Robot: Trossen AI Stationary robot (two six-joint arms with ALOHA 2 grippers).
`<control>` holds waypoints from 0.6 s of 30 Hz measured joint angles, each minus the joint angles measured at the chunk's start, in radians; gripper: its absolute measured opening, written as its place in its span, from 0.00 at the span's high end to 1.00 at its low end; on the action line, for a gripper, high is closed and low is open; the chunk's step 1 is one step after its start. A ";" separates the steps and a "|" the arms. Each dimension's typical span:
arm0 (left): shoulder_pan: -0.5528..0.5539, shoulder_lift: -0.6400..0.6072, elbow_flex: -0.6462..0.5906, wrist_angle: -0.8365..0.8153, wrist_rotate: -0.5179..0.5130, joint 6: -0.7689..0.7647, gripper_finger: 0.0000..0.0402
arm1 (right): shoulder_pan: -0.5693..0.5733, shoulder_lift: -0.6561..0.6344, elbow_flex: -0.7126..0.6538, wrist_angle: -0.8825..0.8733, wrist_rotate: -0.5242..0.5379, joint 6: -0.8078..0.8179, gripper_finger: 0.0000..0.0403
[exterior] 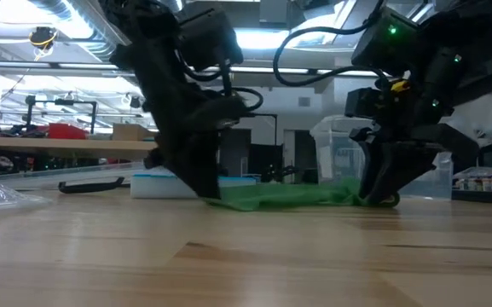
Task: Roll bandage
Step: Roll the green bandage
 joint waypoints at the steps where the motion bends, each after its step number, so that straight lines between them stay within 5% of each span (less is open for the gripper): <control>1: 0.000 -0.013 -0.001 -0.020 0.000 0.010 1.00 | 0.000 0.000 0.000 -0.002 0.000 0.000 0.72; 10: 0.000 -0.045 -0.001 -0.129 -0.007 0.034 1.00 | 0.001 -0.042 -0.001 -0.066 -0.054 0.001 0.72; 18: 0.000 -0.045 -0.001 0.026 -0.022 0.097 1.00 | 0.002 -0.082 -0.010 -0.107 -0.119 0.017 0.72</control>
